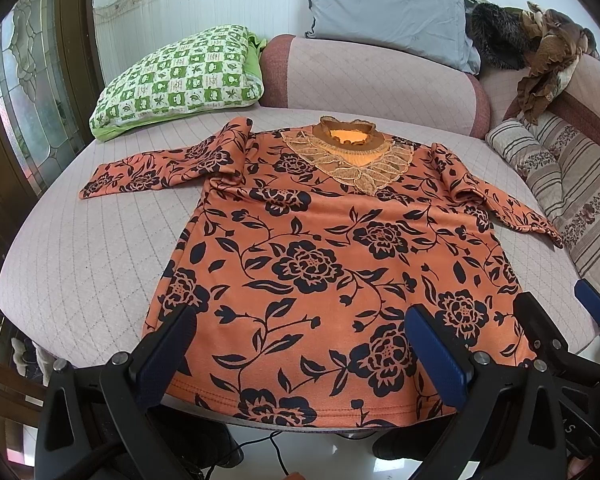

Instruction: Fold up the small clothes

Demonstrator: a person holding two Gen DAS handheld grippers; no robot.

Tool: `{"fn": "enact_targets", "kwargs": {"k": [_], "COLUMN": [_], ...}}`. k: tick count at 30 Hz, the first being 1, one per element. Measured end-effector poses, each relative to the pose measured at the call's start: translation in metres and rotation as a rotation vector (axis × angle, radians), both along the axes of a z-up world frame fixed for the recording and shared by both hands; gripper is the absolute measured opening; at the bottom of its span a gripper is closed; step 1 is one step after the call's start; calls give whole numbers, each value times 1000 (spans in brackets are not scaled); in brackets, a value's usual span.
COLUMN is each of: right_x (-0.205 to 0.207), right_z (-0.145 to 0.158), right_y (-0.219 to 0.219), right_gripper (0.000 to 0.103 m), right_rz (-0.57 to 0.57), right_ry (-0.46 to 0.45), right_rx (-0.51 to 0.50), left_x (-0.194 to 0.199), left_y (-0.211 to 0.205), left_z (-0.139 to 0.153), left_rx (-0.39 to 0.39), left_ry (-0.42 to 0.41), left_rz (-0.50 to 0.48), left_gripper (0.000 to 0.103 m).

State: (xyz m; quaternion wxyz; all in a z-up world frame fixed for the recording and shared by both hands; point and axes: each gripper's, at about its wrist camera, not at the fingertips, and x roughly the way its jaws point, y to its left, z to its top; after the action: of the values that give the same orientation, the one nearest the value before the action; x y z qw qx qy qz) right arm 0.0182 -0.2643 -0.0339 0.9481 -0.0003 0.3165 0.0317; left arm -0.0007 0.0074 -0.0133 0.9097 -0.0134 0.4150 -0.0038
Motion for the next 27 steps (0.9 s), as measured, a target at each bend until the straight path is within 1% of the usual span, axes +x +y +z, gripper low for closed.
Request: {"fn": "enact_targets", "kwargs": {"k": [3, 4, 5, 7, 8, 10, 11, 12, 13, 14, 15, 16, 18, 21, 22, 24, 26, 27], "right_x": [-1, 0, 2, 12, 21, 48, 59, 74, 90, 104, 123, 134, 154, 178, 186, 203, 213, 223], "right_z": [0, 1, 3, 9, 11, 14, 12, 8, -1, -11, -29, -42, -73, -111, -121, -135, -136, -134], "right_y": [-1, -3, -7, -24, -37, -81, -100, -127, -158, -183, -218, -240, -285, -321, -328, -334, -335, -336], "right_gripper": [103, 103, 103, 103, 103, 103, 103, 103, 103, 103, 103, 101, 94, 81, 73, 71, 61, 57], "right_rz": [3, 11, 25, 63, 63, 19, -7, -40, -72, -106, -178, -235, -344, -448, -473, -508, -527, -538], "right_ry": [0, 6, 14, 36, 48, 102, 124, 149, 171, 191, 222, 238, 260, 321, 338, 365, 330, 314], "right_rx": [7, 24, 52, 160, 207, 345, 410, 500, 600, 676, 766, 815, 920, 1026, 1046, 1049, 1028, 987], "left_x": [2, 3, 5, 13, 17, 26, 30, 33, 37, 40, 44, 49, 57, 72, 76, 86, 95, 100], "left_y": [0, 2, 4, 13, 18, 28, 32, 33, 35, 35, 35, 35, 37, 38, 38, 40, 44, 47], "left_z": [-2, -3, -5, -13, -17, -28, -32, -34, -38, -40, -43, -47, -52, -59, -60, -61, -60, -60], "left_rx": [3, 2, -7, -48, -74, -110, -109, -104, -91, -82, -75, -73, -79, -76, -72, -52, -29, -19], "left_ry": [2, 4, 11, 49, 69, 107, 115, 118, 122, 122, 126, 134, 143, 153, 149, 132, 102, 83], "left_rz": [-5, -9, -14, -20, -19, 1, 13, 17, 23, 24, 23, 18, 8, -2, -1, 10, 10, 15], "left_gripper": [103, 103, 103, 103, 103, 103, 103, 103, 103, 103, 103, 103, 103, 103, 103, 103, 103, 103]}}
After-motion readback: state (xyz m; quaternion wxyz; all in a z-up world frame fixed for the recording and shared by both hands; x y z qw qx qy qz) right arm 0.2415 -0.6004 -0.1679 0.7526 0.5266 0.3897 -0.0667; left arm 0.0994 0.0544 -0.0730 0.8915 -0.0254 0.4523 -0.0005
